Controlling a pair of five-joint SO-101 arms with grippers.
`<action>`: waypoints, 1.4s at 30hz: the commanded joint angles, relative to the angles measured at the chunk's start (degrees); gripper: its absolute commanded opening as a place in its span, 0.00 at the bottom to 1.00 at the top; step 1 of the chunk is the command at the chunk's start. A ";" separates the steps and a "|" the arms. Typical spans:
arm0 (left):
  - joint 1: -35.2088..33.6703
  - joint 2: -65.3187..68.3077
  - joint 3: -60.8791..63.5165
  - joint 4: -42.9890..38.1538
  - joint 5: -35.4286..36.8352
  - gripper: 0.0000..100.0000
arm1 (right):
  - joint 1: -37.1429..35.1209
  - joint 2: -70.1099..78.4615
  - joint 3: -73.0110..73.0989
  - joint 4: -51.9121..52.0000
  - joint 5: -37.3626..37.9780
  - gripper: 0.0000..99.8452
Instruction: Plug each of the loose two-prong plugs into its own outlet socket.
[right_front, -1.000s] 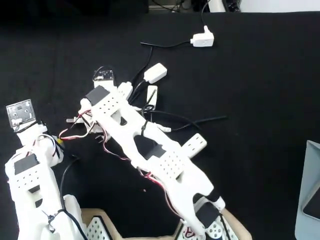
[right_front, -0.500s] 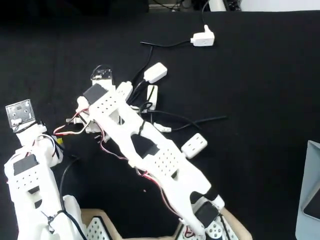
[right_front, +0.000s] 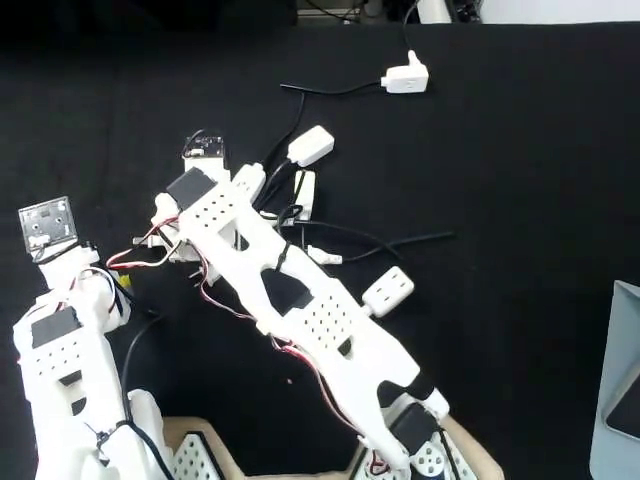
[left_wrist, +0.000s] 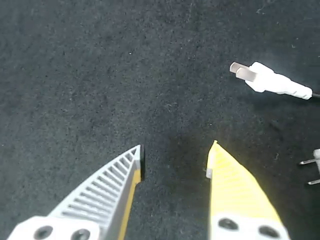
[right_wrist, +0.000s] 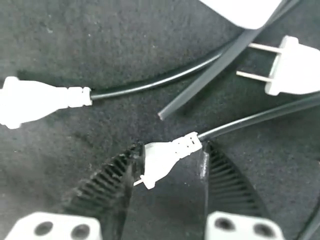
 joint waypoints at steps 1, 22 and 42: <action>0.75 -1.14 -2.42 -0.79 0.26 0.22 | -1.05 2.07 0.57 1.23 -0.53 0.19; 0.66 -1.14 -2.42 -0.79 0.26 0.22 | 4.31 2.59 0.04 1.23 -0.53 0.18; 0.66 -1.14 -2.42 -0.79 0.18 0.22 | 1.05 2.15 0.04 2.20 4.57 0.01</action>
